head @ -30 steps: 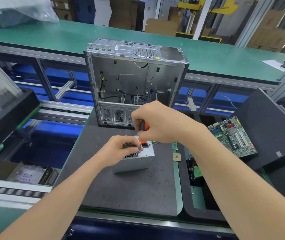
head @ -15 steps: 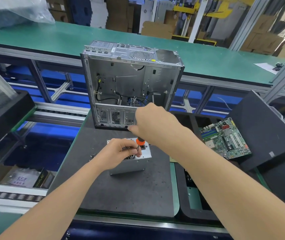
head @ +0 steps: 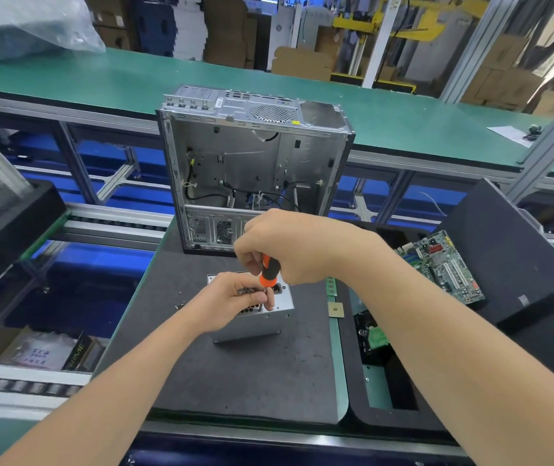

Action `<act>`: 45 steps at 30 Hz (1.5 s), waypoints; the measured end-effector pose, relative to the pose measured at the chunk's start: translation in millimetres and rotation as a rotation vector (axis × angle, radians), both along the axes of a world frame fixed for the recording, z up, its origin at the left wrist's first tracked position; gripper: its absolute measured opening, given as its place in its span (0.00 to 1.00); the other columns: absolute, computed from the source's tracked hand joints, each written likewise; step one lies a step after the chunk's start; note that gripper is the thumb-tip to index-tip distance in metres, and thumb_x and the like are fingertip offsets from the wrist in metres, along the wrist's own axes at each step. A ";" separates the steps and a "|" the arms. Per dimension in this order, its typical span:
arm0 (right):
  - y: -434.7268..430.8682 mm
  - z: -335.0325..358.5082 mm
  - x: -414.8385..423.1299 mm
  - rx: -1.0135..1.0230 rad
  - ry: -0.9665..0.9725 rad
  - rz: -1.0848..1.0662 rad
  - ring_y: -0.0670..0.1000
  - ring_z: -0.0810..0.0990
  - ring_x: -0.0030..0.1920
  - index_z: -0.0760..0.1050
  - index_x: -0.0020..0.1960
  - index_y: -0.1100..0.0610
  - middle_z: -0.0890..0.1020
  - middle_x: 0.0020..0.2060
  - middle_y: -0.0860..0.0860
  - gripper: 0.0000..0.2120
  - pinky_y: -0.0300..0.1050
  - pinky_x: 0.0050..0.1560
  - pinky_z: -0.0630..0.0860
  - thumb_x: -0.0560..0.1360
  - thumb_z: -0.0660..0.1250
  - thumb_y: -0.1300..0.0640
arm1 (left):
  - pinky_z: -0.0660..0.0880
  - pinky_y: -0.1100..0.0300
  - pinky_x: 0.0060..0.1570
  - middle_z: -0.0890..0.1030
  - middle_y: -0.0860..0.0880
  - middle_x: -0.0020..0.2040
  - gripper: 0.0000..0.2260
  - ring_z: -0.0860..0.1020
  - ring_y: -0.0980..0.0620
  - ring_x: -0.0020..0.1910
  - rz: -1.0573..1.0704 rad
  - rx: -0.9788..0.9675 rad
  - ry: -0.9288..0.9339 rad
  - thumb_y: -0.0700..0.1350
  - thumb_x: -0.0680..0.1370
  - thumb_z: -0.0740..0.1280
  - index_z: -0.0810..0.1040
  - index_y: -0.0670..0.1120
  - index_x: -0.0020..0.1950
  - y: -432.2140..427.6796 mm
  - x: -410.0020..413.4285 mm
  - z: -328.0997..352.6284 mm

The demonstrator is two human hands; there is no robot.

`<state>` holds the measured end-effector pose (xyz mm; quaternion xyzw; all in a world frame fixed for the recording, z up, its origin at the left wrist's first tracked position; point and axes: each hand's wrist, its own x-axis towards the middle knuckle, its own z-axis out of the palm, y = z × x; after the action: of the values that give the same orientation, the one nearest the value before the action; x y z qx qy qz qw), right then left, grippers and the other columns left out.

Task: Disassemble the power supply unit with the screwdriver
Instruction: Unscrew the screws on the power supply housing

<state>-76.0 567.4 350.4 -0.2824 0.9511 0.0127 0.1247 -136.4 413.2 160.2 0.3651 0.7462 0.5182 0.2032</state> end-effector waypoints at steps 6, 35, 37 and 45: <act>-13.5 -17.5 0.6 0.060 0.365 -0.531 0.55 0.71 0.32 0.65 0.36 0.54 0.69 0.34 0.50 0.27 0.44 0.29 0.63 0.79 0.61 0.32 | 0.74 0.68 0.54 0.86 0.57 0.48 0.13 0.82 0.60 0.53 0.032 0.020 -0.018 0.38 0.84 0.68 0.87 0.51 0.46 1.8 1.4 -2.2; -24.4 -17.9 -6.5 0.067 0.289 -0.652 0.52 0.67 0.29 0.61 0.34 0.54 0.68 0.33 0.51 0.28 0.44 0.30 0.67 0.80 0.61 0.34 | 0.77 0.57 0.59 0.86 0.52 0.48 0.14 0.84 0.51 0.51 0.021 0.089 -0.112 0.42 0.86 0.63 0.86 0.55 0.49 3.0 7.0 2.4; -20.9 -13.8 -9.5 0.040 0.204 -0.548 0.52 0.70 0.29 0.65 0.35 0.55 0.71 0.34 0.51 0.22 0.42 0.28 0.65 0.80 0.66 0.43 | 0.76 0.58 0.57 0.87 0.52 0.48 0.12 0.83 0.53 0.51 0.022 0.069 -0.115 0.45 0.86 0.63 0.86 0.56 0.50 1.9 7.0 2.5; -14.6 11.5 -4.9 0.119 -0.011 -0.022 0.51 0.78 0.42 0.78 0.41 0.55 0.80 0.38 0.48 0.11 0.43 0.36 0.74 0.68 0.66 0.71 | 0.74 0.65 0.52 0.87 0.51 0.46 0.10 0.82 0.50 0.51 -0.021 0.085 -0.109 0.54 0.82 0.64 0.86 0.58 0.51 0.7 8.2 5.9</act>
<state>-80.9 552.7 361.9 -0.2641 0.9510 0.0663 0.1464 -128.1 413.9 166.0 0.3523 0.7075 0.5665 0.2330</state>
